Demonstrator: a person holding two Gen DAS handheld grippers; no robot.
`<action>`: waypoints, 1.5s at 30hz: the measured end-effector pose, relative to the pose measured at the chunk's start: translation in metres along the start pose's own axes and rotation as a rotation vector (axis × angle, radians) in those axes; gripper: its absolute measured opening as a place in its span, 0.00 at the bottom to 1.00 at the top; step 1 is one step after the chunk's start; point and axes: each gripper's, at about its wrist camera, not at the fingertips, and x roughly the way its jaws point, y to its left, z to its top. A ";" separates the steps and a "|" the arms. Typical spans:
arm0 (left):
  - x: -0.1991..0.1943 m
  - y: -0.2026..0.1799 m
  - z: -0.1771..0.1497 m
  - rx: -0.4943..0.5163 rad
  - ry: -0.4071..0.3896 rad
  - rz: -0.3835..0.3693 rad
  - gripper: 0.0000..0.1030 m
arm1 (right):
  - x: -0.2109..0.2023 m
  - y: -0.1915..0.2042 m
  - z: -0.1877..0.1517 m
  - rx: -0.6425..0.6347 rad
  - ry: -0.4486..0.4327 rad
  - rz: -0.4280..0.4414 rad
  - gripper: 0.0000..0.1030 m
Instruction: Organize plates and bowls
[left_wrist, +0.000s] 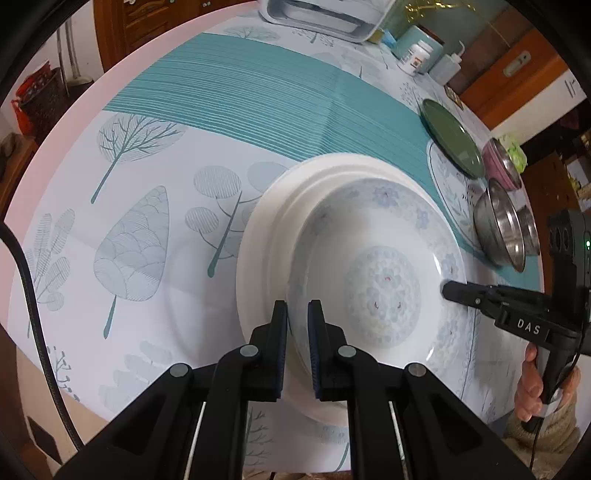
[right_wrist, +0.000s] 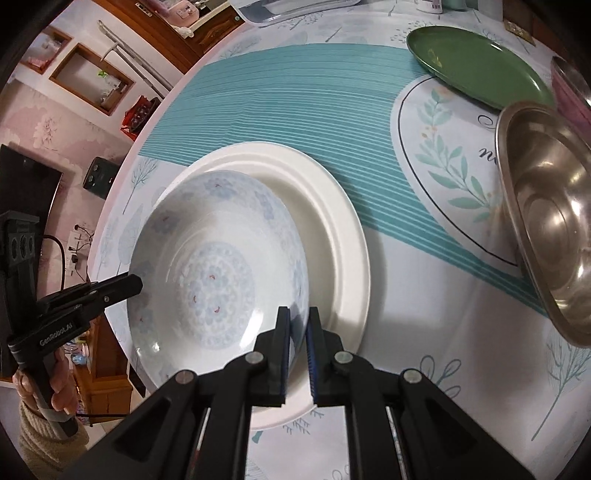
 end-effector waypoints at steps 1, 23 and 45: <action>0.000 -0.001 0.001 -0.001 -0.007 -0.001 0.08 | 0.000 0.000 0.000 -0.004 -0.003 -0.006 0.08; -0.030 -0.027 0.004 0.043 -0.137 0.027 0.40 | -0.036 0.006 -0.009 -0.059 -0.099 -0.063 0.21; -0.093 -0.138 -0.002 0.303 -0.317 -0.018 0.74 | -0.134 -0.024 -0.041 -0.079 -0.313 -0.077 0.30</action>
